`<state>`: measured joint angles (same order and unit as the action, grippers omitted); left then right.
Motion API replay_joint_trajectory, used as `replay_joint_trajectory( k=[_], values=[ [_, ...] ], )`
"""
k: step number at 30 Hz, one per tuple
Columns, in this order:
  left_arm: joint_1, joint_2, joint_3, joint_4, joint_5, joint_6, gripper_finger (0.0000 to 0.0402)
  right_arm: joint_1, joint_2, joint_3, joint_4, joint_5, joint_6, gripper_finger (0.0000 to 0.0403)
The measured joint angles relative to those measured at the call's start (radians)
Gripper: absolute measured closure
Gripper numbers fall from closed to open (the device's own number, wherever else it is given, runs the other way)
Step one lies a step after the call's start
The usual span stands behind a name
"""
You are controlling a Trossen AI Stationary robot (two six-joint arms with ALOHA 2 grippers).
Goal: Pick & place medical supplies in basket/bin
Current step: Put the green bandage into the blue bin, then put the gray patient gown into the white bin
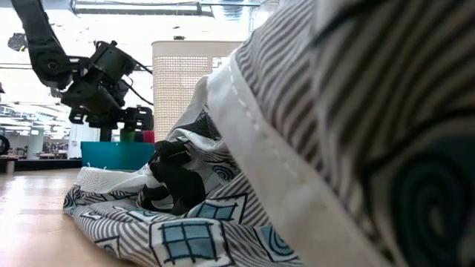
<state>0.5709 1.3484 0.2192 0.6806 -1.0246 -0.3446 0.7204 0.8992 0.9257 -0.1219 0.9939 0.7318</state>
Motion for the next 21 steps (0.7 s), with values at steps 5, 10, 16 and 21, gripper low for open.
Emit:
replay_joint_trajectory(
  k=[5, 10, 16, 21],
  values=[
    [-0.034, -0.129, -0.012, -0.105, -0.005, -0.037, 0.021, 0.0, 0.0, 0.0, 0.006, -0.002, -0.023, 0.0143],
    [-0.085, -0.265, -0.022, -0.128, -0.066, -0.032, 0.021, 0.0, -0.004, 0.0, 0.007, -0.002, -0.027, 0.0143],
    [-0.144, -0.444, -0.021, -0.119, -0.066, 0.025, 0.0215, 0.0, -0.004, 0.0, 0.012, -0.002, -0.045, 0.0143],
    [-0.202, -0.619, -0.021, -0.11, 0.101, 0.053, 0.0213, 0.0, -0.004, 0.0, 0.058, -0.001, -0.104, 0.0143]
  ],
)
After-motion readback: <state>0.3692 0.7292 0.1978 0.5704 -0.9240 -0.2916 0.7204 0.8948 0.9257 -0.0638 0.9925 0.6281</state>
